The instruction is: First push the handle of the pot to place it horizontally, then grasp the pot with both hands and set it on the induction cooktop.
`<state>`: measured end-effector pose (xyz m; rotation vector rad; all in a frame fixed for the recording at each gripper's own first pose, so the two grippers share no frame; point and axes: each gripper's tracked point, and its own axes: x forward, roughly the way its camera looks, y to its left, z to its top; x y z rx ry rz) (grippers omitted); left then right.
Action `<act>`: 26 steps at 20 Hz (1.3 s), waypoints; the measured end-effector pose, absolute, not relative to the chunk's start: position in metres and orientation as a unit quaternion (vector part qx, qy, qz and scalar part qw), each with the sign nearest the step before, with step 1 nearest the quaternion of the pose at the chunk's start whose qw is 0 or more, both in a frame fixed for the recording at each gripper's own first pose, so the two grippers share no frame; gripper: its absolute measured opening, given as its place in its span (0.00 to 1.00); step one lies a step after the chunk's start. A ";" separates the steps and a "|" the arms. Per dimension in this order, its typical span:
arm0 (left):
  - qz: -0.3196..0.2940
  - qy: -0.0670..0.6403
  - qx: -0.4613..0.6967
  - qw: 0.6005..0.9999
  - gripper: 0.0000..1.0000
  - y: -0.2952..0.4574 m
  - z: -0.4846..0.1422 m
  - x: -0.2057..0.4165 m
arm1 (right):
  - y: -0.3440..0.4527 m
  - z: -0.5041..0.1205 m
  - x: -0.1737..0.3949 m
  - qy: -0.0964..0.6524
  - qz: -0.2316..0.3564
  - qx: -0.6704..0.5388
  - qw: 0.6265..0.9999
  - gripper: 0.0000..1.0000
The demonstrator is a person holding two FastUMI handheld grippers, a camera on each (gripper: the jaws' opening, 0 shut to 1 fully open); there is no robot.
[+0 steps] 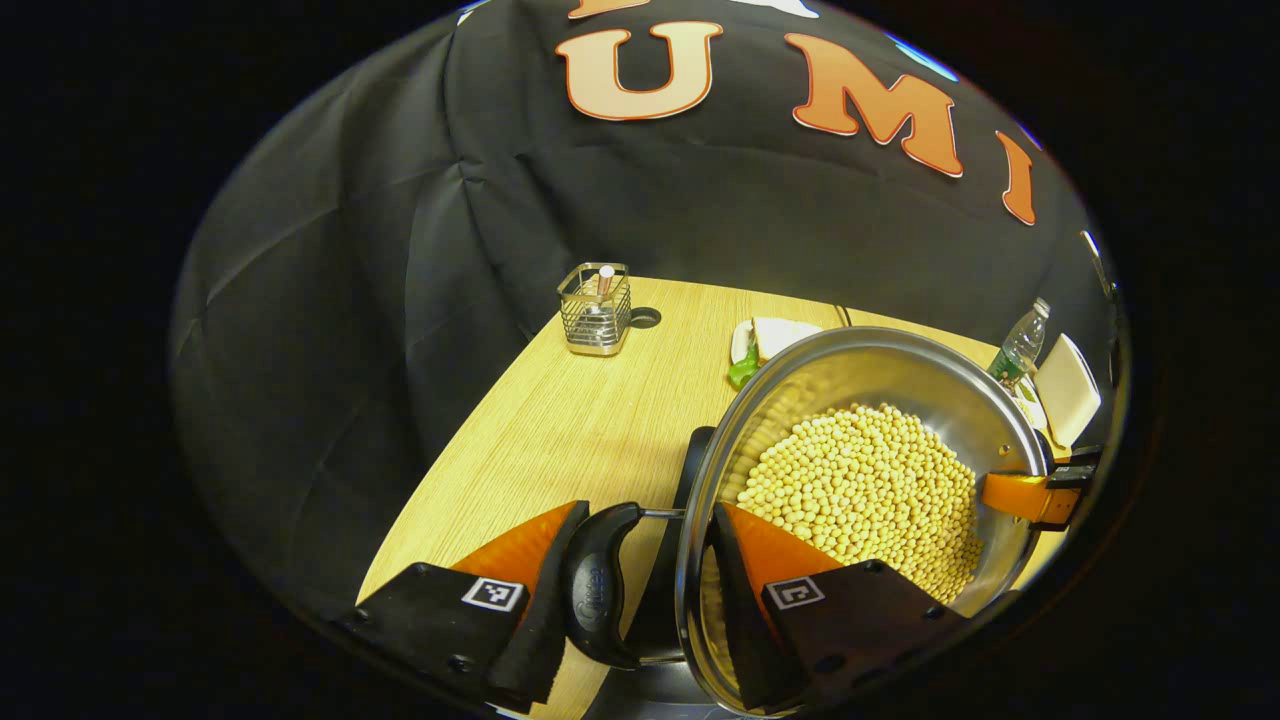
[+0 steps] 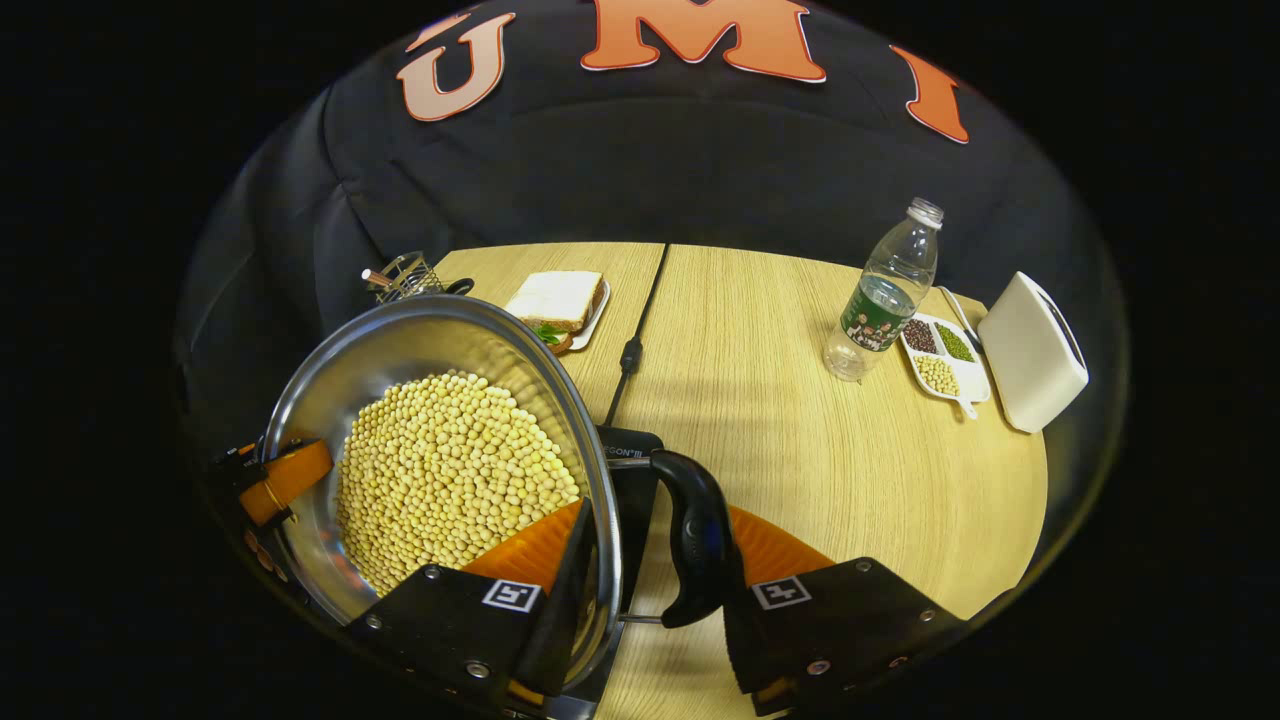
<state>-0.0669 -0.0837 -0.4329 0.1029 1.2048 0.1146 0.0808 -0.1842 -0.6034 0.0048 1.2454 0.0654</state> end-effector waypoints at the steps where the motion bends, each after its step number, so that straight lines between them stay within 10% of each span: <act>1: 0.054 0.568 0.048 0.820 0.73 -0.084 -0.432 -0.066 | -0.184 -0.605 0.081 0.584 0.030 0.002 0.811 0.62; 20: 0.052 0.586 0.045 0.808 0.71 -0.083 -0.434 -0.067 | -0.190 -0.590 0.091 0.592 0.034 0.004 0.806 0.62; 26: 0.064 0.562 0.060 0.823 0.88 -0.087 -0.437 -0.055 | -0.185 -0.584 0.087 0.581 0.063 -0.002 0.812 0.75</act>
